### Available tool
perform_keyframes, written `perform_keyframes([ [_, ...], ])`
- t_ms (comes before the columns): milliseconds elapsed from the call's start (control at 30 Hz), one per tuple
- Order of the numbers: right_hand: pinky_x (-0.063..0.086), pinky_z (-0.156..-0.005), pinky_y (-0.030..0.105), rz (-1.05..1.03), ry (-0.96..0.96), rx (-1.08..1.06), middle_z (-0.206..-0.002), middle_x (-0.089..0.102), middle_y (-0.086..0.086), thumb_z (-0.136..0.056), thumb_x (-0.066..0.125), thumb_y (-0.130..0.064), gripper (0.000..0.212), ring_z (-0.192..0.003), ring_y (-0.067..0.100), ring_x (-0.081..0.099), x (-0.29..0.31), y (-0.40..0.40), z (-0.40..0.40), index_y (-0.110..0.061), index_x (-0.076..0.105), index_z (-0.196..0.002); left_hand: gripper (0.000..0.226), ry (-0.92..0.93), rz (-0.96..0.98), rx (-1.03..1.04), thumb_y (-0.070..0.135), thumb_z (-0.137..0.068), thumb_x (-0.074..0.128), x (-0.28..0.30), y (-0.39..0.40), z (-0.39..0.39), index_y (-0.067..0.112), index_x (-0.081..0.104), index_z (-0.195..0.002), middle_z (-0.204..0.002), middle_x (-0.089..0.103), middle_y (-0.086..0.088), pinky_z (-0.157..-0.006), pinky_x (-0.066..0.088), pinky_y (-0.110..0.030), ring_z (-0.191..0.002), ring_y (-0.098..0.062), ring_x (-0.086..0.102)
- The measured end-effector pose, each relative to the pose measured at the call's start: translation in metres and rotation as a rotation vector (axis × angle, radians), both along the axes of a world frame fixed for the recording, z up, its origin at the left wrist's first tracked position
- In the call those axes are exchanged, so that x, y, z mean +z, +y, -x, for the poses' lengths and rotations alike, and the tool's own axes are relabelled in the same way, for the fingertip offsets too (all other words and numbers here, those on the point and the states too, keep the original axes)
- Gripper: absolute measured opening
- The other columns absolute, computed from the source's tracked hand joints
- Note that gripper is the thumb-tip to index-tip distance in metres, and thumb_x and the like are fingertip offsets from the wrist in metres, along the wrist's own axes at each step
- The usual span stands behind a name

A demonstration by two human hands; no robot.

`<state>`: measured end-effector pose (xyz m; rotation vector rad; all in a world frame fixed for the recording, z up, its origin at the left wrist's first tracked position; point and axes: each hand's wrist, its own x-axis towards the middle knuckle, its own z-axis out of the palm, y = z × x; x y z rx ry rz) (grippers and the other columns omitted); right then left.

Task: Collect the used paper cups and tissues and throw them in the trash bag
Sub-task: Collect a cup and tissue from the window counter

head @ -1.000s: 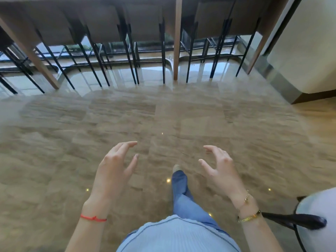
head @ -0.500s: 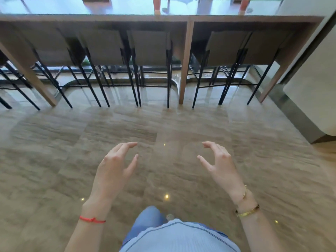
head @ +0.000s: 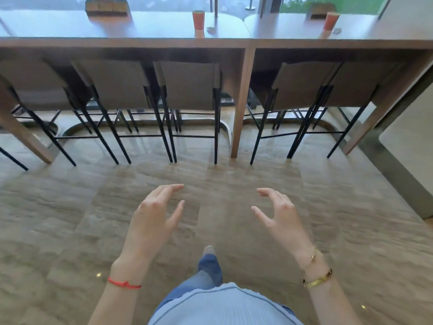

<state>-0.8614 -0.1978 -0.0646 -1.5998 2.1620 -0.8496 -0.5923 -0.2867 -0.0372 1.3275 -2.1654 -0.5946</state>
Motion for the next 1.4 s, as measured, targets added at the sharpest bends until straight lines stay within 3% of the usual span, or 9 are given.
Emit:
perform_keyframes([
  [100,0.029,-0.096,0.012,0.039,0.012,-0.005,-0.118,0.059,-0.008,-0.085,0.067,-0.031,0.043,-0.114,0.003,0.046,0.013,-0.073,0.018,-0.021,0.055,-0.125,0.034,-0.010,0.023,0.007,0.024,-0.088,0.066,0.007,-0.073,0.019,0.024,0.062,-0.121,-0.117,0.063,0.013,-0.089,0.051,-0.032,-0.108,-0.010,0.061],
  [333,0.031,-0.103,0.018,0.080,0.031,-0.008,-0.126,0.057,-0.010,-0.087,0.064,-0.034,0.045,-0.123,0.003,0.044,0.036,-0.218,0.054,-0.023,0.052,-0.129,0.036,-0.048,0.053,0.001,0.026,-0.088,0.066,0.027,-0.222,0.055,0.025,0.061,-0.124,-0.117,0.063,0.014,-0.087,0.045,-0.020,-0.106,-0.005,0.060],
  [600,0.030,-0.100,0.016,0.069,0.030,0.022,-0.125,0.057,-0.009,-0.086,0.065,-0.035,0.046,-0.118,-0.002,0.042,0.028,-0.358,0.103,-0.024,0.052,-0.128,0.036,-0.047,0.051,0.006,0.026,-0.088,0.066,0.025,-0.357,0.103,0.022,0.061,-0.124,-0.119,0.064,0.009,-0.088,0.051,-0.032,-0.107,-0.011,0.062],
  [900,0.035,-0.100,0.019,0.089,0.042,0.084,-0.124,0.058,-0.008,-0.087,0.065,-0.034,0.045,-0.121,0.005,0.046,0.033,-0.545,0.187,-0.021,0.052,-0.129,0.037,-0.015,0.073,0.043,0.024,-0.091,0.063,0.029,-0.524,0.183,0.020,0.060,-0.127,-0.122,0.062,0.008,-0.094,0.046,-0.026,-0.114,-0.010,0.058],
  [1067,0.032,-0.098,0.016,0.108,0.068,0.123,-0.123,0.059,-0.009,-0.087,0.064,-0.034,0.044,-0.119,0.005,0.047,0.048,-0.647,0.223,-0.021,0.053,-0.128,0.038,0.041,0.093,0.110,0.021,-0.090,0.065,0.037,-0.611,0.222,0.020,0.060,-0.128,-0.124,0.061,0.010,-0.092,0.049,-0.028,-0.115,-0.009,0.058],
  [1400,0.031,-0.099,0.016,0.108,0.058,0.163,-0.125,0.058,-0.008,-0.088,0.063,-0.033,0.044,-0.121,0.006,0.046,0.061,-0.804,0.263,-0.020,0.052,-0.129,0.042,0.017,0.137,0.145,0.026,-0.090,0.063,0.046,-0.769,0.263,0.026,0.055,-0.132,-0.125,0.061,0.013,-0.089,0.041,-0.017,-0.114,-0.003,0.056],
])
